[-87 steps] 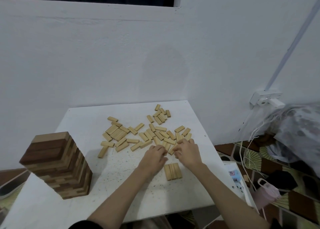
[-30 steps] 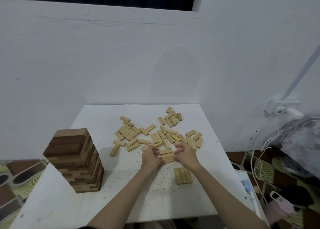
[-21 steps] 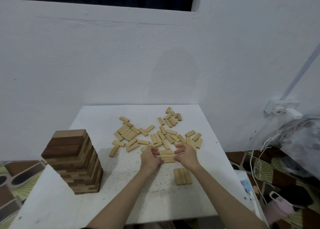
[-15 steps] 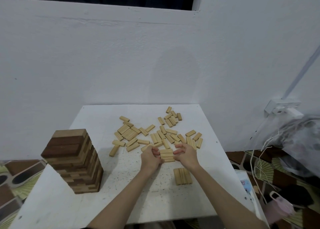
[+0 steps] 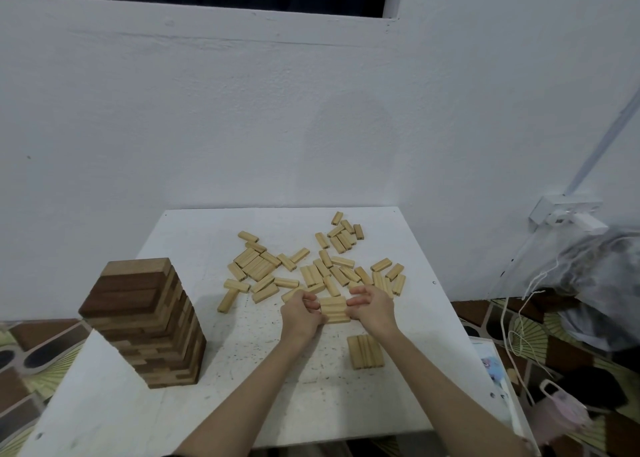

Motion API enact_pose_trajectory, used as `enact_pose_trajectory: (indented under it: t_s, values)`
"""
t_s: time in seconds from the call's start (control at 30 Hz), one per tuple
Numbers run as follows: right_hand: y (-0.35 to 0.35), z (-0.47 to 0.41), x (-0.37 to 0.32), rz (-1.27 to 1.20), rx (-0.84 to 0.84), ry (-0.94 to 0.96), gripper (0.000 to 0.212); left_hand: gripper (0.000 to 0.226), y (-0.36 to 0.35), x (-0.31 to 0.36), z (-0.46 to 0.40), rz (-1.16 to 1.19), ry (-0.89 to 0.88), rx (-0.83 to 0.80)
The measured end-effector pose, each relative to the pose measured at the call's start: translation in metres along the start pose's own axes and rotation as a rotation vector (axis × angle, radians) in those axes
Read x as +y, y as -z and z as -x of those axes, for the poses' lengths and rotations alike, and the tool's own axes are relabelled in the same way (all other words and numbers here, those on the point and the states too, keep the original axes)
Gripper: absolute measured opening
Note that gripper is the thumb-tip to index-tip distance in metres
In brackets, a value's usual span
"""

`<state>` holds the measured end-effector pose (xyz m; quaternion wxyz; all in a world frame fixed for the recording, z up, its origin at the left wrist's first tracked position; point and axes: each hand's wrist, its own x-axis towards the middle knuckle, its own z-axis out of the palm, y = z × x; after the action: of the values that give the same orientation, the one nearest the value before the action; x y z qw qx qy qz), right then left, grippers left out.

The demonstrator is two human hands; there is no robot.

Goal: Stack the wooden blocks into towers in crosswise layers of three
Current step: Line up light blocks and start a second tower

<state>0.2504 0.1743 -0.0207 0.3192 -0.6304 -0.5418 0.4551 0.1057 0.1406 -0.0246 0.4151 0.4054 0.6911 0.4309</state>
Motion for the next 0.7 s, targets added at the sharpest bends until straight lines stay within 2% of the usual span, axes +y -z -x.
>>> enact_pose_trajectory:
  t_s: [0.7]
  values:
    - [-0.0012, 0.0010, -0.0002, -0.023, 0.048, -0.079, 0.030, 0.031, -0.0003, 0.0054, 0.0058, 0.100, 0.077, 0.045]
